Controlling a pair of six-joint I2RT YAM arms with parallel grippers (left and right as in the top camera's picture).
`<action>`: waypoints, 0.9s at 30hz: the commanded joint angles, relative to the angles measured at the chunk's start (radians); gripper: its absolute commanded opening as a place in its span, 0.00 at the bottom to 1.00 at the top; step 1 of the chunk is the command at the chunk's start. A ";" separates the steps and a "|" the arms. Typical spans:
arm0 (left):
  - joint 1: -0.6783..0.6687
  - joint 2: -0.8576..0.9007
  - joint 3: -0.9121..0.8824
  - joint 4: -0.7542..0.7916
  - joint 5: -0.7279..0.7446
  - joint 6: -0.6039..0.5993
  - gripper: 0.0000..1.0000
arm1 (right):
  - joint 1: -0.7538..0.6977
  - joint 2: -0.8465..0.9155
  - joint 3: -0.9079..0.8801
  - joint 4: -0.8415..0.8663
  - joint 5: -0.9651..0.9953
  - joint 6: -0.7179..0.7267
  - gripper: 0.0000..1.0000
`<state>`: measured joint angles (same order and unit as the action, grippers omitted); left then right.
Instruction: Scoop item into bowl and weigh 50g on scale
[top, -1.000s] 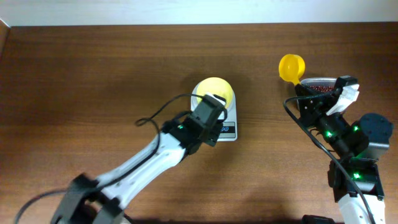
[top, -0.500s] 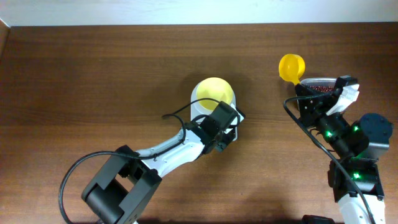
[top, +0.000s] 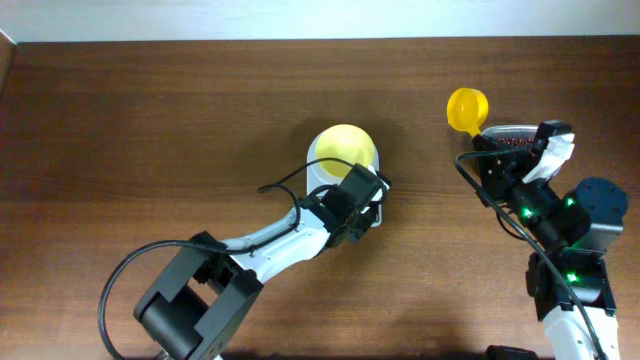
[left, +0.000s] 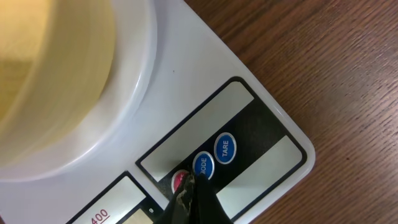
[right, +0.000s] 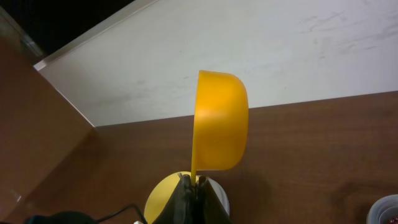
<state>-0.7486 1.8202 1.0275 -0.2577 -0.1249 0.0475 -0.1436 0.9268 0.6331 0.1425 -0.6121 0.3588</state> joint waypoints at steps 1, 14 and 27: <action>0.000 0.013 0.016 0.004 -0.016 -0.018 0.00 | -0.007 0.003 0.001 0.003 -0.013 -0.003 0.04; 0.001 0.021 0.016 0.014 -0.034 -0.036 0.00 | -0.007 0.003 0.001 0.003 -0.013 -0.003 0.04; 0.006 0.055 0.016 0.014 -0.034 -0.047 0.00 | -0.007 0.003 0.001 0.003 -0.027 -0.003 0.04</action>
<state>-0.7486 1.8351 1.0275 -0.2443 -0.1478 0.0254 -0.1436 0.9268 0.6331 0.1425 -0.6144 0.3592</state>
